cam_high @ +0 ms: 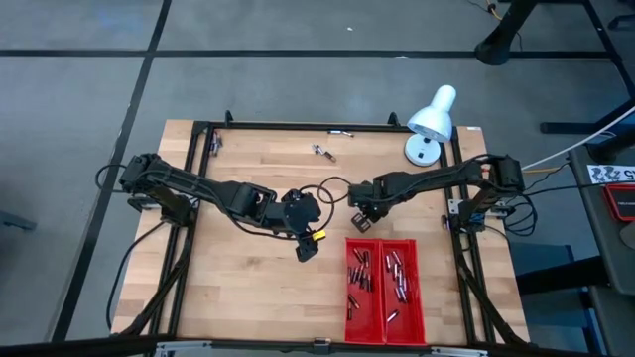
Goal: Sort batteries
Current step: Put the black battery into the left red bin
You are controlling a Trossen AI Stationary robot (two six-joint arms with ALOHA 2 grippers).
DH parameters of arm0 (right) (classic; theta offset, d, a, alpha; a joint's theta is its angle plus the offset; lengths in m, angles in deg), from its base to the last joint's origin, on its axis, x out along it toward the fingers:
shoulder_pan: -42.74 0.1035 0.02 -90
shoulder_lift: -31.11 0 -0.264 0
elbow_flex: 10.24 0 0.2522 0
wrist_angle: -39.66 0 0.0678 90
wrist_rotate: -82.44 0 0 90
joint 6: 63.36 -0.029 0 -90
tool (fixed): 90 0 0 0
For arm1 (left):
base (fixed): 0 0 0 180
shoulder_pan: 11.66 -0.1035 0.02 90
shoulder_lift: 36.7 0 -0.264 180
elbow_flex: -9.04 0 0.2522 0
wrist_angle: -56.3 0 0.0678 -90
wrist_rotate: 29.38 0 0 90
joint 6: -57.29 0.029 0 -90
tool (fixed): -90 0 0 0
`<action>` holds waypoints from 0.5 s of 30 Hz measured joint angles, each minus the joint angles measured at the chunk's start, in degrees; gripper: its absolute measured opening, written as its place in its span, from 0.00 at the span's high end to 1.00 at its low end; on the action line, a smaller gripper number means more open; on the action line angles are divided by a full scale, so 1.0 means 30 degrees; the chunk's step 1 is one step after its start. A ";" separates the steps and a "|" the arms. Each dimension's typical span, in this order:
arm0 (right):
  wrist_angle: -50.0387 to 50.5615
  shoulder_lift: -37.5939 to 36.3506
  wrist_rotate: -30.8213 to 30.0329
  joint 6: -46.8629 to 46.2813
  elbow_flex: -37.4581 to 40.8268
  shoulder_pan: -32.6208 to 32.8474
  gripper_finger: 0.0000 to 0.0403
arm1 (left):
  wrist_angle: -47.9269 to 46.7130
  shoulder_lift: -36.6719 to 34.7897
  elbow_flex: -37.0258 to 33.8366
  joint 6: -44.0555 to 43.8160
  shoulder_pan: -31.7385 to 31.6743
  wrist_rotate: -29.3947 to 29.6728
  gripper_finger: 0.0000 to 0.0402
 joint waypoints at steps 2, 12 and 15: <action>0.0436 -0.0022 -0.0102 0.0137 -0.0866 0.0286 0.90 | -0.0098 0.0000 0.0000 0.0003 0.0000 0.0000 0.41; 0.3698 -0.0391 -0.0795 0.0420 -0.4651 0.3018 0.89 | -0.1825 0.0000 -0.0015 -0.0679 0.0358 0.0007 0.41; 0.3853 -0.0540 -0.0811 -0.0016 -0.5034 0.4152 0.89 | -0.2321 0.0000 -0.0015 -0.0857 0.0583 0.0149 0.41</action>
